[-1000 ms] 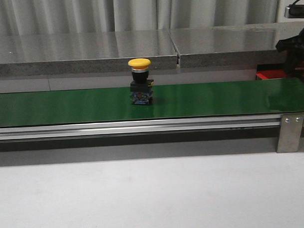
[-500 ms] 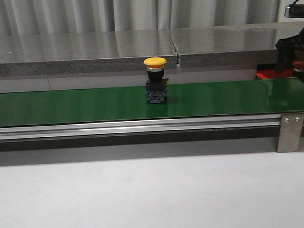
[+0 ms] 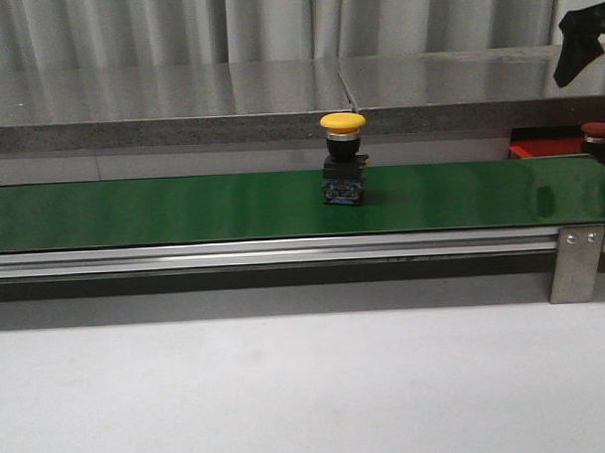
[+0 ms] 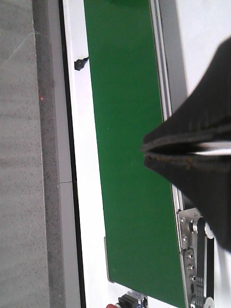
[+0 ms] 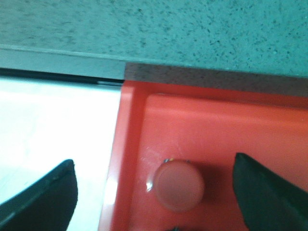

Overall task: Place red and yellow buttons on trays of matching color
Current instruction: 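Carry the red button into the red tray and open the right gripper, then lower the right gripper onto the yellow button on the belt and grasp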

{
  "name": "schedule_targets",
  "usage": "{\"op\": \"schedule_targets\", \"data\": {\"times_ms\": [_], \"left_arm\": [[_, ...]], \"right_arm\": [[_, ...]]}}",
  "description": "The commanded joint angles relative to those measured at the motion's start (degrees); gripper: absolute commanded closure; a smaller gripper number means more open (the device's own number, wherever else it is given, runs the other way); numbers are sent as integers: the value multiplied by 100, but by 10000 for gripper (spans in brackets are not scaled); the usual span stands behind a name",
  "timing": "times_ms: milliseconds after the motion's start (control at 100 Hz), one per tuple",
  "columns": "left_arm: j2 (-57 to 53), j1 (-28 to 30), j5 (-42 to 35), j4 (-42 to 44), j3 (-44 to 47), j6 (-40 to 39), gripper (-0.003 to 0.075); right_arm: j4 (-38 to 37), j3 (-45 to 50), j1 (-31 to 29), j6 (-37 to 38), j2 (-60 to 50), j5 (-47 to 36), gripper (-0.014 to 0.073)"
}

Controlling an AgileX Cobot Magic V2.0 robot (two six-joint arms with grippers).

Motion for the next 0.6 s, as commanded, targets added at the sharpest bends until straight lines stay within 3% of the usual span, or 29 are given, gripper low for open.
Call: {"op": "schedule_targets", "data": {"times_ms": [0,360,590], "left_arm": [[7,-36,-421,-86,-153,1,739],[7,-36,-421,-86,-153,1,739],[7,-36,-421,-86,-153,1,739]], "right_arm": [[118,-194,-31,-54,-676,181,-53],[122,-63,46,-54,-1669,1692,-52],[122,755,149,-140,-2347,2089,-52]]}}
